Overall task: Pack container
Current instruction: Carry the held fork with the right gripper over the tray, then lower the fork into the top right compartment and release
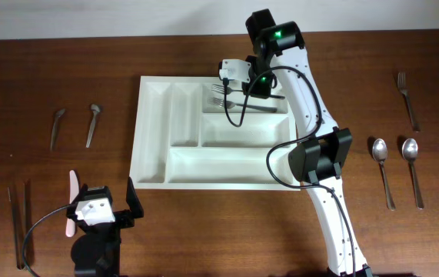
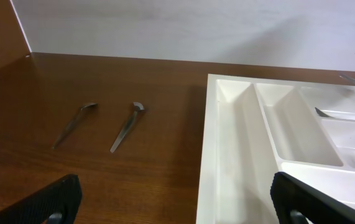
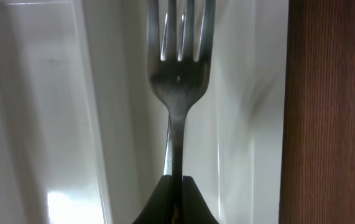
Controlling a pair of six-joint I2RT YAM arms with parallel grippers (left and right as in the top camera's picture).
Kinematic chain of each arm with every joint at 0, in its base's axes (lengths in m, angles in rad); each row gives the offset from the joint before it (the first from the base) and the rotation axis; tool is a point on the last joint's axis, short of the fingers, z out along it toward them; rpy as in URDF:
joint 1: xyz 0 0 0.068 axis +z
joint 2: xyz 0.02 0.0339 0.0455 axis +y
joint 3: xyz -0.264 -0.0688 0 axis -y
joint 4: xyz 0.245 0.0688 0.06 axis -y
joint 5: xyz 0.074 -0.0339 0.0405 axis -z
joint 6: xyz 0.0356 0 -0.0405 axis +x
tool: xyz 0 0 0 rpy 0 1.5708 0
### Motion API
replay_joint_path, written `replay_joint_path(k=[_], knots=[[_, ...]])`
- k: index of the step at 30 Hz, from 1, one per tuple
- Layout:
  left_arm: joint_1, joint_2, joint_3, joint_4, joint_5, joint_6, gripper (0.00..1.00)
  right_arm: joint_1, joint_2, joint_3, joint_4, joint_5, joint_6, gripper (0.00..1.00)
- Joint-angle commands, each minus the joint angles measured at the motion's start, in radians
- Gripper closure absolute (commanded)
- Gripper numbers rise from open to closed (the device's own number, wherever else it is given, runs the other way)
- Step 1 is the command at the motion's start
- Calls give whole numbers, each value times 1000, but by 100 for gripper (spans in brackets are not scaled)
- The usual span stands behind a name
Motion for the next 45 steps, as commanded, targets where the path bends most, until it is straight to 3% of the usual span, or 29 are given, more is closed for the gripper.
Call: replay_joint_path(k=[1,13,14,16,26,29,31,32,33,37,45], knots=[[-3,-8,-5,2,7,12,1,-2,-23,-6,2,-39,-12,96],[-3,-8,-5,2,7,12,1,-2,0,-7,4,-45,-11,94],[-3,-8,-5,2,7,12,1,-2,0,-7,3,-45,-11,86],[-3,-8,-5,2,7,12,1,-2,0,-7,3,-45,-11,83],[-3,-8,-5,2,7,12,1,-2,-10,-1,27,-45,3,82],[-3,-8,-5,2,7,12,1,-8,-34,18,66,-39,73,72],[-3,-8,-5,2,7,12,1,-23,-54,49,85,-30,127,48],[-3,-8,-5,2,7,12,1,-32,-63,66,92,-20,159,29],[-3,-8,-5,2,7,12,1,-45,-70,85,96,-6,196,3],[-3,-8,-5,2,7,12,1,-146,-105,184,76,76,429,1],[-3,-8,-5,2,7,12,1,-423,-152,242,-142,222,717,1]])
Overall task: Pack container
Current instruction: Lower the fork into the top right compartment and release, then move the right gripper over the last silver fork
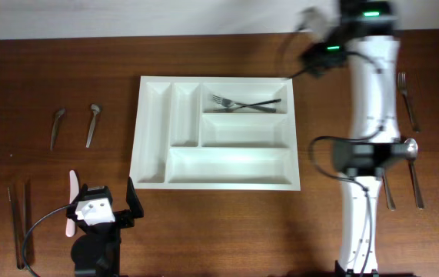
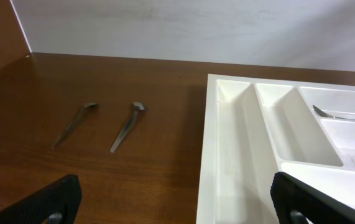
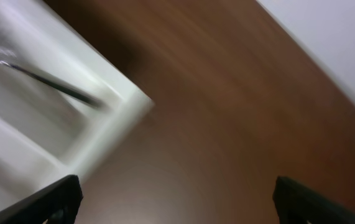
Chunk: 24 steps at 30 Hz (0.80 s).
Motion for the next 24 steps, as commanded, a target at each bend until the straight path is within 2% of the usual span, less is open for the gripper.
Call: replay_joint_path(k=[1,6,11,15,20,24], knots=[[-3,-8,-5,2,7,12,1,-133,-50,21,-31,95,254,1],[-3,-8,-5,2,7,12,1,-287,-48,2,-31,-17,303,1],[-3,-8,-5,2,7,12,1,-413,-44,-68,-31,-14,251,1],[-3,-8,-5,2,7,12,1,-492,-44,-198,-29,-14,223,1],[-3,-8,-5,2,7,12,1,-542,-43,-426,88,-11,220,1],[-3,-8,-5,2,7,12,1,-540,-43,-527,187,-10,221,1]])
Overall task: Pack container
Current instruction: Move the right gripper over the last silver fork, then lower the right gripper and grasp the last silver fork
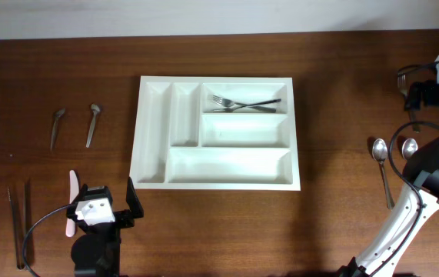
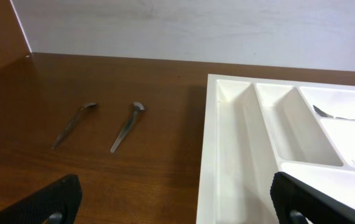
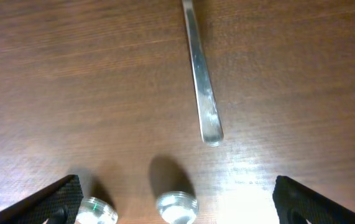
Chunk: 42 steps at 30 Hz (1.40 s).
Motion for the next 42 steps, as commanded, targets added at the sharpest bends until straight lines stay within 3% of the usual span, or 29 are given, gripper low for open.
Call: replay_joint_path(k=[1,9,42], knots=[[-3,-8,-5,2,7,12,1,18,-11,-68,73,-13,-5,1],[-3,-8,-5,2,7,12,1,42,0,-77,248,-14,24,1],[-3,-8,-5,2,7,12,1,44,141,-77,326,28,16,1]])
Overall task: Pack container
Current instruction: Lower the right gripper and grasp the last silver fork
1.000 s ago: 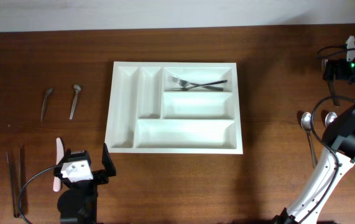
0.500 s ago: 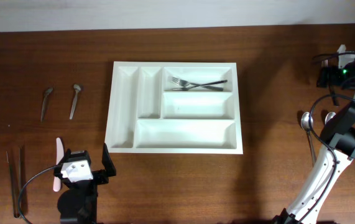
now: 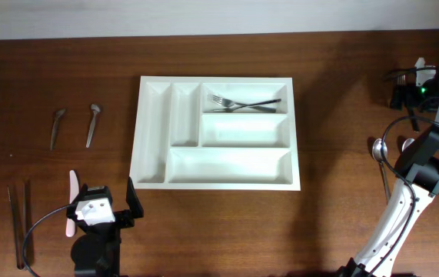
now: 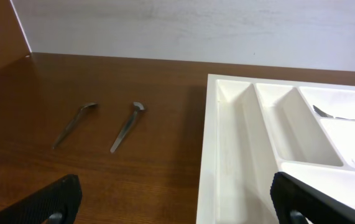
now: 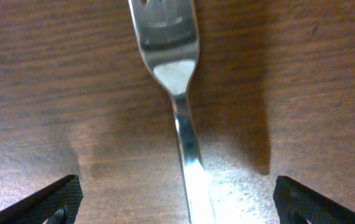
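Note:
The white cutlery tray [image 3: 227, 165] lies mid-table, with two crossed forks [image 3: 242, 102] in its top right compartment. At the far right my right gripper [image 3: 407, 86] is low over a third fork [image 5: 176, 93] lying on the wood. That fork's neck runs between the open fingers [image 5: 46, 200], which touch nothing, and my right gripper [image 5: 177, 208] straddles it. Near the front left my left gripper [image 3: 102, 209] is open and empty. In its wrist view my left gripper [image 4: 177, 205] faces the tray's left edge [image 4: 209, 155].
Two small spoons [image 3: 58, 127] [image 3: 93, 123] lie left of the tray. Chopsticks [image 3: 18, 225] and a pink spoon [image 3: 71, 201] lie at the front left. A large spoon [image 3: 379, 151] lies beside the right arm's base.
The right gripper moved from over the fork's handle end and the spoon bowls to low over the fork's neck and tines, still open. The left arm and tray are unchanged.
First the right gripper was shut on a fork over the tray's top right compartment, where one fork lay. Then it was open beyond the tray's corner and two forks lay inside. Then it hung at the far right over the table fork, and now it straddles that fork.

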Controlling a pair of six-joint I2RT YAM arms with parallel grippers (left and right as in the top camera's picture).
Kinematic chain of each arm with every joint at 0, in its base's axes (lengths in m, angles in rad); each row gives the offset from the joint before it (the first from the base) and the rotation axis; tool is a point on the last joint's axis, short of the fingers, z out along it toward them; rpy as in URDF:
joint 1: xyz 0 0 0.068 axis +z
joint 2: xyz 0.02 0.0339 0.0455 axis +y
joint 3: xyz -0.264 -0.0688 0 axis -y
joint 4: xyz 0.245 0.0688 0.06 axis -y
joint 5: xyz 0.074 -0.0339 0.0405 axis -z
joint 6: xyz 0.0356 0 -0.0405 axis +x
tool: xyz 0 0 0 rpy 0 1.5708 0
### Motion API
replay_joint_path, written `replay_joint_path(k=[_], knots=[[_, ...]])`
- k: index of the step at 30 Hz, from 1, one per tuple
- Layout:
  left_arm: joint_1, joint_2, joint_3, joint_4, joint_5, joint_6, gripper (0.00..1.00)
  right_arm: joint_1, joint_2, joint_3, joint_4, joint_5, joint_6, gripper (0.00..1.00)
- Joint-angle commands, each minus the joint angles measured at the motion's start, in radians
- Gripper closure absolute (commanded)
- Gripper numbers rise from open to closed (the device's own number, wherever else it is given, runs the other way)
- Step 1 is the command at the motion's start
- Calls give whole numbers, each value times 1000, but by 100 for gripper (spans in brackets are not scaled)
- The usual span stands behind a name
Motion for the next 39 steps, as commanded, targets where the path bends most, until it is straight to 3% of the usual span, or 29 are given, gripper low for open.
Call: replay_joint_path(k=[1,19,21,24,29,32,37,39], knots=[[-3,-8,-5,2,7,12,1,6,19,-4,27,16,5,0],[-3,-8,-5,2,7,12,1,6,43,-5,55,8,-25,0],[-3,-8,-5,2,7,12,1,6,44,-5,56,8,-26,8],[-3,-8,-5,2,7,12,1,6,44,-5,58,8,-26,28],[-3,-8,-5,2,7,12,1,6,44,-5,65,9,-26,41],[-3,-8,-5,2,7,12,1,6,44,-5,70,9,-25,61],[-3,-8,-5,2,7,11,1,6,44,-5,71,9,-26,64],[-3,-8,-5,2,7,12,1,6,44,-5,75,9,-26,70]])
